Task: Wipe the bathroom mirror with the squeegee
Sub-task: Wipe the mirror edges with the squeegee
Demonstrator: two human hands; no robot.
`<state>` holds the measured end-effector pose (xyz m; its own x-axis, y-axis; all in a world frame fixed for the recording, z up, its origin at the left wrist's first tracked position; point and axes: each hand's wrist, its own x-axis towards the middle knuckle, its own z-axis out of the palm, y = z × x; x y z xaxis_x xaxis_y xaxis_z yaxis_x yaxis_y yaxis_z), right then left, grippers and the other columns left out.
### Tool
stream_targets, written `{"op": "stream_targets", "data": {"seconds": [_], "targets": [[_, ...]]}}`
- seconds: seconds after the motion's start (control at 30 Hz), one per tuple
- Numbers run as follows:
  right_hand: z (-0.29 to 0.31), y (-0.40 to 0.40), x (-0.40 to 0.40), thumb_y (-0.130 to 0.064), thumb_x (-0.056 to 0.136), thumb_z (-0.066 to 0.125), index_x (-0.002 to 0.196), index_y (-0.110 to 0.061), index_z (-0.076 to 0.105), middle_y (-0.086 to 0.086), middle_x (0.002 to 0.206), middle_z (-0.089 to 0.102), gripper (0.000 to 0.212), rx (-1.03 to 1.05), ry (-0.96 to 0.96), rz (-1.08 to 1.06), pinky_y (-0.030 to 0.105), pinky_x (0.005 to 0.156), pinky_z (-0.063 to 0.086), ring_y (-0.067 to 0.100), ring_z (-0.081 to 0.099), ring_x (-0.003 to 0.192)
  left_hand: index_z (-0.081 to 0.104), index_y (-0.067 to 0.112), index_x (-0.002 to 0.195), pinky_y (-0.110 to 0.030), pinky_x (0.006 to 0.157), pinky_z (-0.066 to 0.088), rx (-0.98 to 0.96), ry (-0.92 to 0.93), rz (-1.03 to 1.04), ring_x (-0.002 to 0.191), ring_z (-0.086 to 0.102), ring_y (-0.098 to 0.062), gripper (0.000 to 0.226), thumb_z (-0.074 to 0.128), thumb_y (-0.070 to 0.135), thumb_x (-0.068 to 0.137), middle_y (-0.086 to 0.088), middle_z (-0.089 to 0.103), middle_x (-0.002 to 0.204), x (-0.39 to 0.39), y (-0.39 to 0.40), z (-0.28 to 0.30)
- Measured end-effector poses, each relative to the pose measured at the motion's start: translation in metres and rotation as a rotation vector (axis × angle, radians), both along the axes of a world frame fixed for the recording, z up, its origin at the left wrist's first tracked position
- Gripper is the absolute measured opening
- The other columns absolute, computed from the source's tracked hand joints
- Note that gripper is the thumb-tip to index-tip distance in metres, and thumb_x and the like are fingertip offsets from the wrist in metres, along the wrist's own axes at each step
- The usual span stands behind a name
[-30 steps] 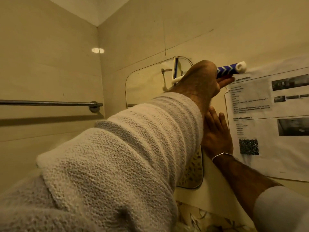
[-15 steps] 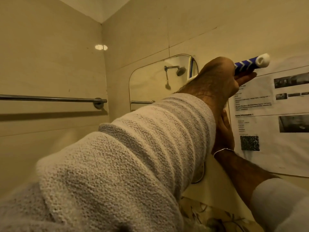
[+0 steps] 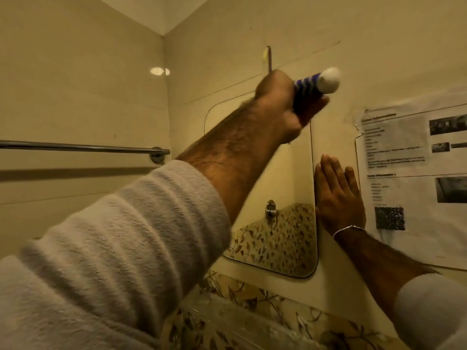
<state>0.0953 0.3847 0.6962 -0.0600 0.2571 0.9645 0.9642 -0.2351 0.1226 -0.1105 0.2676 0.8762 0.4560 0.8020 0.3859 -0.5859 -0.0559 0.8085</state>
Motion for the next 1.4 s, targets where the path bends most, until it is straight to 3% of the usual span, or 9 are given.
{"op": "stream_targets", "data": {"seconds": [0.2, 0.37, 0.53, 0.67, 0.8, 0.93, 1.13, 1.23, 1.4], "targets": [[-0.004, 0.006, 0.002, -0.003, 0.083, 0.07, 0.151, 0.005, 0.033, 0.021, 0.163, 0.02, 0.078, 0.04, -0.034, 0.009, 0.051, 0.124, 0.01, 0.034, 0.014, 0.153, 0.049, 0.007, 0.08, -0.025, 0.063, 0.055, -0.063, 0.084, 0.401, 0.062, 0.056, -0.015, 0.024, 0.037, 0.018, 0.098, -0.01, 0.056, 0.073, -0.05, 0.066, -0.01], [-0.005, 0.01, 0.003, 0.0, 0.085, 0.053, 0.15, 0.006, 0.034, 0.023, 0.162, 0.021, 0.068, 0.099, -0.074, -0.008, 0.052, 0.124, 0.008, 0.037, 0.016, 0.152, 0.05, 0.007, 0.074, -0.019, 0.053, 0.041, -0.155, 0.21, 0.565, 0.056, 0.044, -0.011, 0.027, 0.034, 0.015, 0.095, -0.005, 0.05, 0.067, -0.072, 0.127, -0.031], [-0.004, 0.01, 0.004, 0.001, 0.077, 0.073, 0.149, 0.008, 0.035, 0.025, 0.16, 0.023, 0.082, 0.111, -0.08, -0.027, 0.056, 0.123, 0.012, 0.04, 0.019, 0.151, 0.056, 0.008, 0.088, -0.009, 0.033, 0.034, -0.219, 0.301, 0.586, 0.048, 0.041, -0.01, 0.022, 0.035, 0.013, 0.09, -0.003, 0.048, 0.062, -0.06, 0.177, -0.056], [-0.003, 0.01, 0.006, -0.003, 0.071, 0.082, 0.15, 0.006, 0.033, 0.024, 0.161, 0.022, 0.094, 0.085, -0.073, -0.038, 0.054, 0.124, 0.009, 0.039, 0.018, 0.151, 0.056, 0.007, 0.086, -0.016, 0.037, 0.038, -0.251, 0.309, 0.567, 0.049, 0.044, -0.01, 0.025, 0.033, 0.017, 0.094, -0.004, 0.049, 0.062, -0.045, 0.192, -0.067], [-0.004, 0.012, 0.006, -0.003, 0.074, 0.078, 0.15, 0.005, 0.034, 0.023, 0.162, 0.022, 0.089, 0.092, -0.073, -0.043, 0.055, 0.123, 0.013, 0.037, 0.017, 0.152, 0.054, 0.005, 0.081, -0.02, 0.045, 0.04, -0.248, 0.296, 0.531, 0.052, 0.046, -0.011, 0.025, 0.035, 0.015, 0.094, -0.005, 0.049, 0.065, -0.037, 0.196, -0.069], [-0.004, 0.011, 0.004, -0.002, 0.077, 0.072, 0.151, 0.005, 0.033, 0.023, 0.162, 0.021, 0.084, 0.088, -0.065, -0.036, 0.054, 0.123, 0.011, 0.037, 0.017, 0.152, 0.059, 0.004, 0.095, -0.015, 0.036, 0.043, -0.257, 0.271, 0.492, 0.05, 0.048, -0.01, 0.024, 0.038, 0.015, 0.095, -0.005, 0.052, 0.063, -0.029, 0.193, -0.069], [-0.004, 0.011, 0.004, 0.001, 0.082, 0.065, 0.15, 0.006, 0.034, 0.022, 0.162, 0.022, 0.075, 0.106, -0.07, -0.03, 0.053, 0.124, 0.011, 0.036, 0.016, 0.152, 0.061, 0.001, 0.087, -0.013, 0.033, 0.043, -0.227, 0.249, 0.391, 0.021, 0.046, -0.007, 0.033, 0.038, 0.02, 0.1, -0.004, 0.05, 0.029, -0.008, 0.169, -0.069], [-0.005, 0.01, 0.003, 0.0, 0.08, 0.062, 0.15, 0.006, 0.034, 0.022, 0.162, 0.021, 0.076, 0.08, -0.059, -0.025, 0.053, 0.123, 0.011, 0.036, 0.016, 0.152, 0.065, 0.0, 0.103, -0.015, 0.032, 0.044, -0.235, 0.231, 0.363, 0.022, 0.048, -0.008, 0.024, 0.049, 0.016, 0.095, -0.006, 0.059, 0.042, 0.007, 0.157, -0.069], [-0.004, 0.011, 0.004, 0.005, 0.086, 0.061, 0.151, 0.004, 0.033, 0.021, 0.162, 0.022, 0.071, 0.108, -0.056, -0.01, 0.048, 0.125, 0.004, 0.035, 0.017, 0.152, 0.061, -0.004, 0.118, -0.015, 0.031, 0.042, -0.211, 0.234, 0.281, 0.039, 0.059, -0.014, 0.037, 0.038, 0.013, 0.095, -0.019, 0.068, 0.095, 0.031, 0.12, -0.076]]}}
